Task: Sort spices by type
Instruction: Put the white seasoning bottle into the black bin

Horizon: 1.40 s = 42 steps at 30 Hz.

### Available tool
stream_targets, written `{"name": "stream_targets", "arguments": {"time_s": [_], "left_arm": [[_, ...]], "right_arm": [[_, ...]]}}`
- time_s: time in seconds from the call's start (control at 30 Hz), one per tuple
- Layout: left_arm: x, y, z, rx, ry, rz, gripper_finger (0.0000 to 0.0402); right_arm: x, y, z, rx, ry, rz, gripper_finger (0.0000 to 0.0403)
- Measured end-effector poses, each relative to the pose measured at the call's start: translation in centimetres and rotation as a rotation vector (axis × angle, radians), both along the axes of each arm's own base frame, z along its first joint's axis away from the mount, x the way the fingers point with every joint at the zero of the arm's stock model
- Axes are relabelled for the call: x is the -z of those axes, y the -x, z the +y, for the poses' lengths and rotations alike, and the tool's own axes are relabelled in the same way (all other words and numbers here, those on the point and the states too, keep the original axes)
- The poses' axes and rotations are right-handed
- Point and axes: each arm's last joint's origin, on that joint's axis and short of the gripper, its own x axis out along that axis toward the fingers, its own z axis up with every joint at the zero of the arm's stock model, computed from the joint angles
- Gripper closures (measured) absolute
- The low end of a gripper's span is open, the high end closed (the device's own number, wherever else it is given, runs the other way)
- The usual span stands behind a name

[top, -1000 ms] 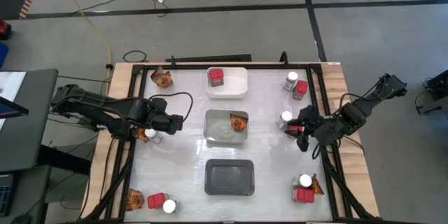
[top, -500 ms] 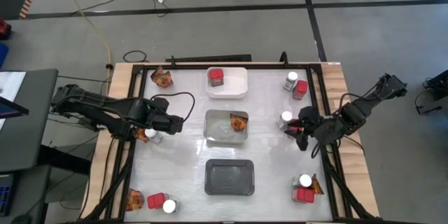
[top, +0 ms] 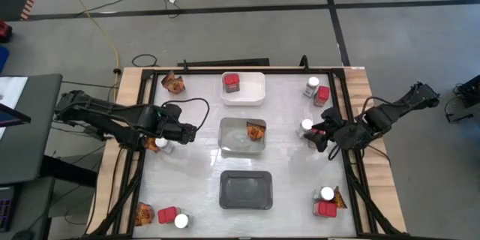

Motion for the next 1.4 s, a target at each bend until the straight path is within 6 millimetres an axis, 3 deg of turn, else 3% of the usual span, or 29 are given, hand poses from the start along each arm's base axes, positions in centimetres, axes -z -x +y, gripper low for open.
{"name": "stream_targets", "arguments": {"time_s": [0.53, 0.83, 1.0, 1.23, 1.4], "left_arm": [[0.2, 0.0, 0.0, 0.05, -0.017, 0.027, 0.0077], [0.2, 0.0, 0.0, 0.092, -0.031, 0.045, 0.0077], [0.2, 0.0, 0.0, 0.14, -0.05, 0.066, 0.0077], [0.2, 0.0, 0.1, 0.21, -0.084, 0.097, 0.0077], [0.2, 0.0, 0.1, 0.257, -0.1, 0.117, 0.0077]], "right_arm": [[0.2, -0.5, 0.2, 0.098, -0.125, -0.021, 0.0072], [2.1, -2.6, 2.2, 0.061, -0.331, 0.232, 0.0081], [0.7, -4.7, 3.6, 0.04, -0.33, 0.296, 0.0082], [-2.5, -7.4, 6.2, -0.108, -0.243, 0.376, 0.0082], [-2.5, -8.4, 9.2, -0.378, -0.2, 0.472, 0.0082]]}}
